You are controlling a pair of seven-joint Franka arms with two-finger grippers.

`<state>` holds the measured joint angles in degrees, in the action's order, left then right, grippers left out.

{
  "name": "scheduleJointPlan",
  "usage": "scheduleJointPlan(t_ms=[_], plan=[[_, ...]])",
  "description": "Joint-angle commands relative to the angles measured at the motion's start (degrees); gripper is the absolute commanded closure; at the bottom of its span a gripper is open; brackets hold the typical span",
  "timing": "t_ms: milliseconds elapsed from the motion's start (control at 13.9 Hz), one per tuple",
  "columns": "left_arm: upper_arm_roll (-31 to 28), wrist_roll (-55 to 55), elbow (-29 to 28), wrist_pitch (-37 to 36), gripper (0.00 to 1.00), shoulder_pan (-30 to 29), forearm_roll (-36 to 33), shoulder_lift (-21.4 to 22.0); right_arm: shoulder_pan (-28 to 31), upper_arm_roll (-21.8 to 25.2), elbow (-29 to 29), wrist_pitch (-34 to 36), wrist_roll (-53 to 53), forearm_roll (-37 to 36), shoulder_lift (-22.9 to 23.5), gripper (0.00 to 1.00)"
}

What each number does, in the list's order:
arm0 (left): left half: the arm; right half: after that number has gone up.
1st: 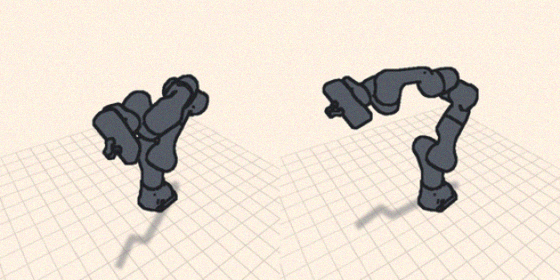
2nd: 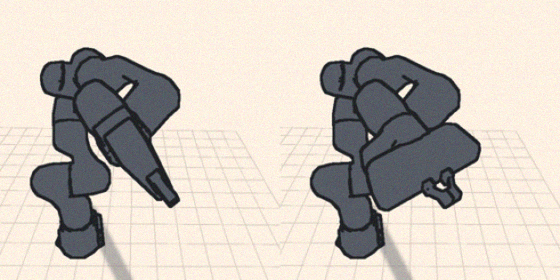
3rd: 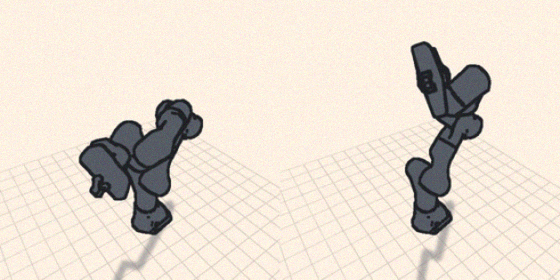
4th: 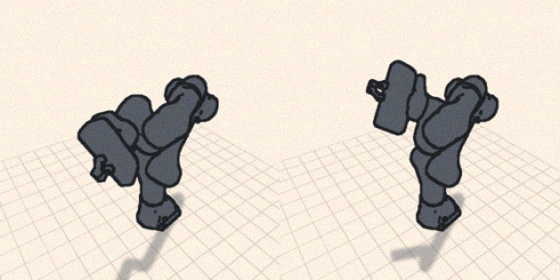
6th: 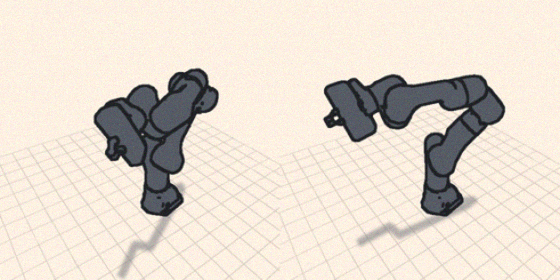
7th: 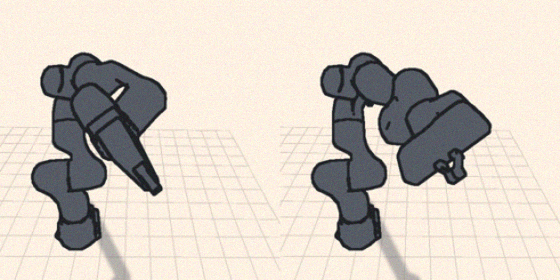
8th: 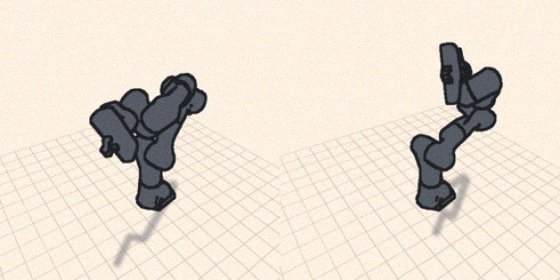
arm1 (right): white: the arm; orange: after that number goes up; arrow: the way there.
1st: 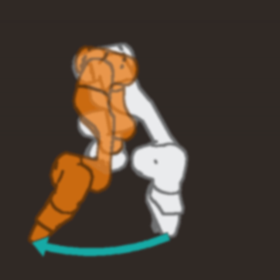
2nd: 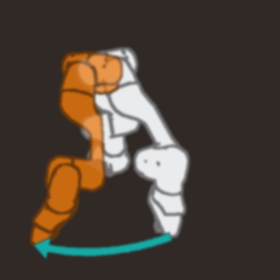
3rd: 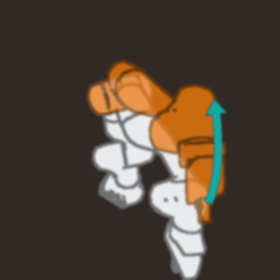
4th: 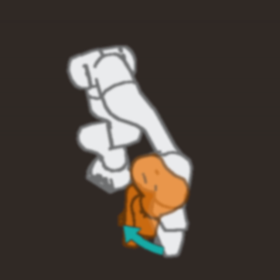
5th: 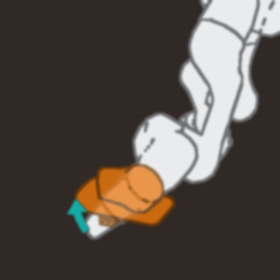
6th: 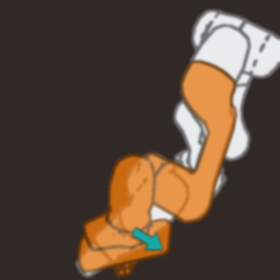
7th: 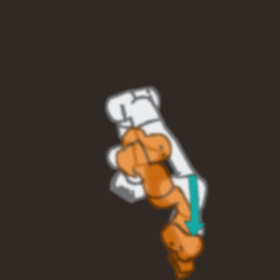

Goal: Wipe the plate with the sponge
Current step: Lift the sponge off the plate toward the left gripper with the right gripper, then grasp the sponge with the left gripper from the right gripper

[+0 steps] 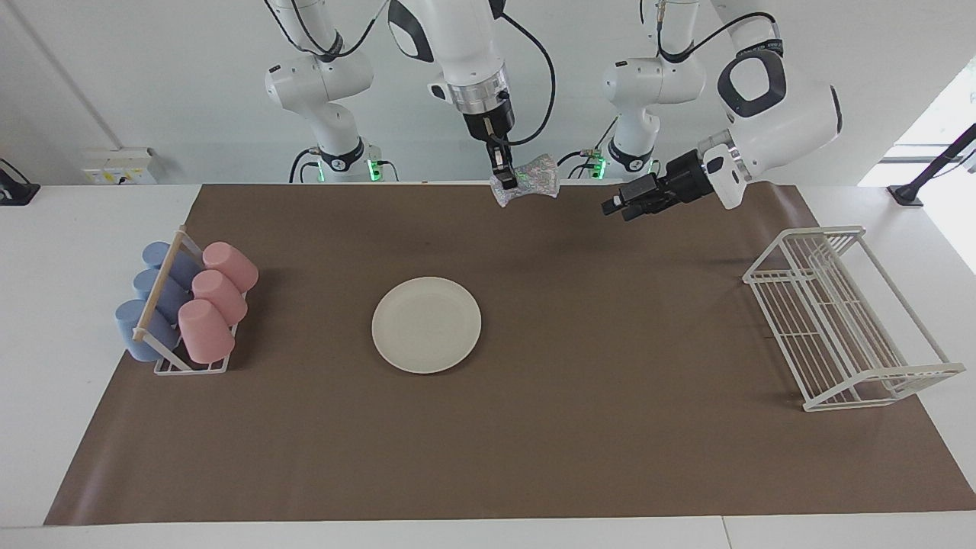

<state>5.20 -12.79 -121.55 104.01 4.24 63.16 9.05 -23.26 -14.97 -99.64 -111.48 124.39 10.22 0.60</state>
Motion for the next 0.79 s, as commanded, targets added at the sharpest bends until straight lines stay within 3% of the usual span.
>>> scheduleJointPlan(t_ms=[0,359,431,647,719], plan=[[-0.54,-0.84,-1.24,4.61,0.0,3.4,6.52,-0.17,0.5,-0.5,1.11,0.38,0.85,-1.17,0.63,1.0],[-0.54,5.14,-1.15,4.8,0.0,7.09,8.56,-1.4,0.58,-0.5,1.11,0.38,0.85,-1.17,0.63,1.0],[-0.63,5.14,-1.32,3.06,0.04,7.27,8.56,-1.23,0.58,-0.5,1.02,0.47,0.85,-1.25,0.63,1.0],[-0.63,5.14,-1.24,-0.64,0.28,6.92,8.56,-1.05,0.67,-0.5,1.02,0.56,0.85,-1.25,0.63,1.0],[-0.63,5.14,-1.24,-0.74,0.44,7.18,8.56,-1.05,0.67,-0.5,1.02,0.56,0.85,-1.26,0.63,1.0]])
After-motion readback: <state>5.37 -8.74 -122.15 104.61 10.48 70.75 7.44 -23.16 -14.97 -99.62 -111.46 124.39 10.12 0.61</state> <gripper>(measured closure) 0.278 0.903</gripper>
